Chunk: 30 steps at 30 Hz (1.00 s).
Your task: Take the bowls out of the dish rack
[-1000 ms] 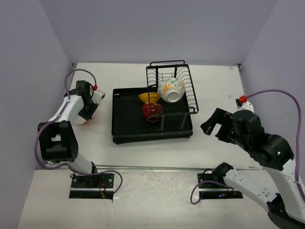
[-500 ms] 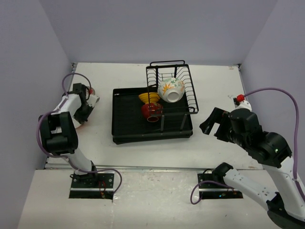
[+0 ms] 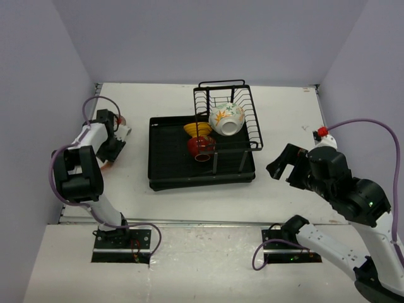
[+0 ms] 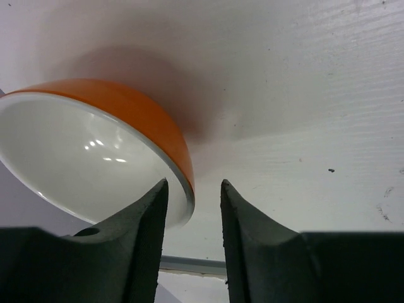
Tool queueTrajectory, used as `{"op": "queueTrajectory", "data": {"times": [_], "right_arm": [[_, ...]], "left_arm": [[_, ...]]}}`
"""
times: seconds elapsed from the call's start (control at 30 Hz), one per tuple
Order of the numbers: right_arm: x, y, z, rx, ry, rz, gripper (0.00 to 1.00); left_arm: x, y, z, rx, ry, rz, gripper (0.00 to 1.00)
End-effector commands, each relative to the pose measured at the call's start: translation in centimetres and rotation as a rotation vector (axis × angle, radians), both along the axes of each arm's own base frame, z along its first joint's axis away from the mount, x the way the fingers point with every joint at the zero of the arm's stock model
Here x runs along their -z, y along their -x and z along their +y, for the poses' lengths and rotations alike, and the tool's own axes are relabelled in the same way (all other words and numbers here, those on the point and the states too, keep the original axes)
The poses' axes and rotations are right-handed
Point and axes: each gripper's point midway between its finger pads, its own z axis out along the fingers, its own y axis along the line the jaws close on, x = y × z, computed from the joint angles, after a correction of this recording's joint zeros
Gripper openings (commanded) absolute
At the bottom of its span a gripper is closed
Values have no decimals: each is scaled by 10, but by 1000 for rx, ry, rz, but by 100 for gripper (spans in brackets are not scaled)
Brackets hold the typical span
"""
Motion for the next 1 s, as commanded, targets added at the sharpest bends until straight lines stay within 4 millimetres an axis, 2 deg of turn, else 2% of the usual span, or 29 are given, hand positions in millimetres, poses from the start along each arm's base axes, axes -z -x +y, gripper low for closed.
{"op": "queueTrajectory", "data": {"times": [0.0,0.03,0.23,0.37,0.43,0.47,0.5,0.53,0.57,0.6,0.63,0.67,0.7,0.73,0.77,0.83,0.87,0.93,0.97], "right_arm": [[-4,-1,-3,17,5,-10,99],[-5,-2,-4,23,9,-12,99],[-16,-7,-12,18,92,-24,99],[-39,-23,-26,35,224,-72,99],[-52,-36,-25,6,300,-98,99],[-66,-40,-24,-10,310,-131,99],[-74,-44,-23,-28,330,-147,99],[-74,-55,-19,-50,383,-126,99],[-95,-59,-18,-46,364,-168,99],[-101,-63,-15,-58,362,-169,99],[-99,-75,-15,-65,392,-129,99],[-116,-79,-14,-66,364,-164,99],[-121,-84,-13,-67,357,-164,99],[-118,-96,-10,-81,357,-137,99],[-130,-101,-2,-119,321,-175,99],[-135,-110,1,-123,286,-177,99],[-130,-121,8,-139,271,-153,99],[-134,-130,15,-150,227,-150,99],[-129,-137,27,-192,199,-125,99]], "left_arm": [[-16,-11,0,-11,18,-41,41],[-20,-14,-1,-11,22,-51,48],[-43,-25,-5,-21,51,-107,67],[-66,-35,-12,-28,95,-146,69],[-85,-48,-15,-29,113,-198,70],[-90,-49,-18,-31,131,-198,71],[-103,-58,-19,-35,142,-235,71],[-108,-59,-19,-42,143,-240,72],[-117,-64,-25,-44,178,-259,72],[-116,-62,-28,-47,195,-252,72],[-126,-65,-31,-48,208,-266,73],[-131,-66,-35,-44,230,-280,73],[-136,-68,-38,-48,246,-295,73],[-147,-72,-42,-36,264,-321,74],[-153,-72,-50,-29,304,-331,74],[-169,-76,-61,3,358,-359,74],[-189,-80,-73,33,416,-393,75],[-211,-84,-88,73,487,-423,76],[-236,-88,-104,119,565,-457,76]]}}
